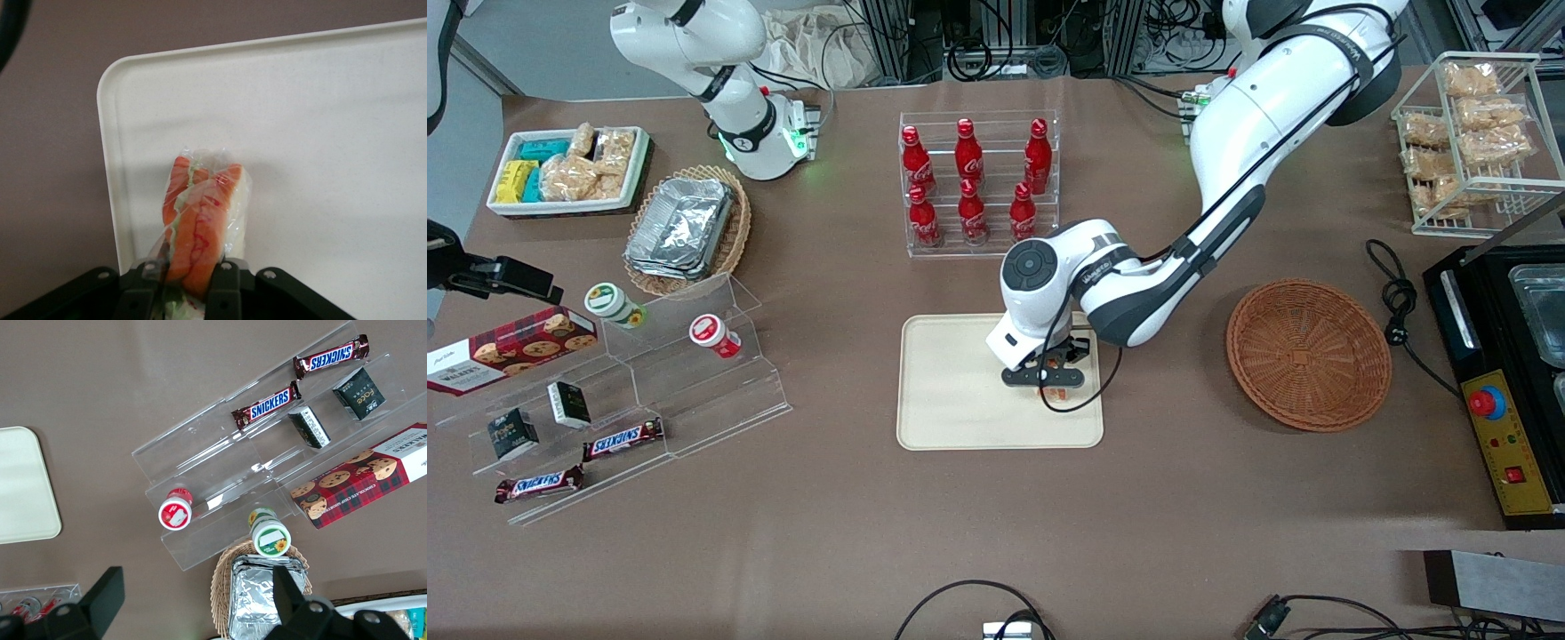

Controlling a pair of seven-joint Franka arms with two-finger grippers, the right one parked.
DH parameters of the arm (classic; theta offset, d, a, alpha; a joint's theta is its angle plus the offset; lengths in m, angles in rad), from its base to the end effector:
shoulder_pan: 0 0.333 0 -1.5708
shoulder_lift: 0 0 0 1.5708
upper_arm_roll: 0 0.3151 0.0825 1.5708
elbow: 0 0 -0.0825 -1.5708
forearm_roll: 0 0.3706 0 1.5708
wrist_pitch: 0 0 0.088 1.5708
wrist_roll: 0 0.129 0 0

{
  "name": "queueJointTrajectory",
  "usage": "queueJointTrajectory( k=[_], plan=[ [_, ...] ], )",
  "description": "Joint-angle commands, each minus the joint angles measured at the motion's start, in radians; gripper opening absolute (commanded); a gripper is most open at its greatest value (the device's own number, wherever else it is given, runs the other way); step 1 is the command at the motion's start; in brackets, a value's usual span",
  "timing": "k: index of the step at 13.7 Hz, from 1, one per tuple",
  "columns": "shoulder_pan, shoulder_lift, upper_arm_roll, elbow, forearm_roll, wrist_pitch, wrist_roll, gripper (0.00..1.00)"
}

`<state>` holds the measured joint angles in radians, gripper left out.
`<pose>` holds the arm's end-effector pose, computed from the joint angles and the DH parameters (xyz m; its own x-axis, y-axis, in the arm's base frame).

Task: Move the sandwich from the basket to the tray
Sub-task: 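Lower the sandwich onto the tray and open the left gripper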

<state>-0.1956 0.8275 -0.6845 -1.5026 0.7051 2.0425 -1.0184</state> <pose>0.5284 -0.4448 0.2293 0.9959 -0.0758 0.0493 -0.0690 -0.9896 -0.1263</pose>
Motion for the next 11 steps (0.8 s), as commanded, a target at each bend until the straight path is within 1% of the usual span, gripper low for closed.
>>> queueJointTrajectory(
  k=[1, 3, 4, 5, 6, 11],
  plan=[
    [-0.085, 0.016, 0.087, 0.027, 0.017, 0.054, -0.055, 0.26],
    [-0.096, 0.018, 0.103, 0.027, 0.016, 0.056, -0.057, 0.26],
    [-0.096, 0.016, 0.103, 0.027, 0.016, 0.056, -0.057, 0.3],
    [-0.096, 0.016, 0.103, 0.027, 0.016, 0.056, -0.055, 0.63],
    [-0.094, 0.016, 0.103, 0.027, 0.017, 0.056, -0.049, 1.0],
    [-0.09, 0.013, 0.103, 0.028, 0.014, 0.054, -0.052, 1.0]
  ],
)
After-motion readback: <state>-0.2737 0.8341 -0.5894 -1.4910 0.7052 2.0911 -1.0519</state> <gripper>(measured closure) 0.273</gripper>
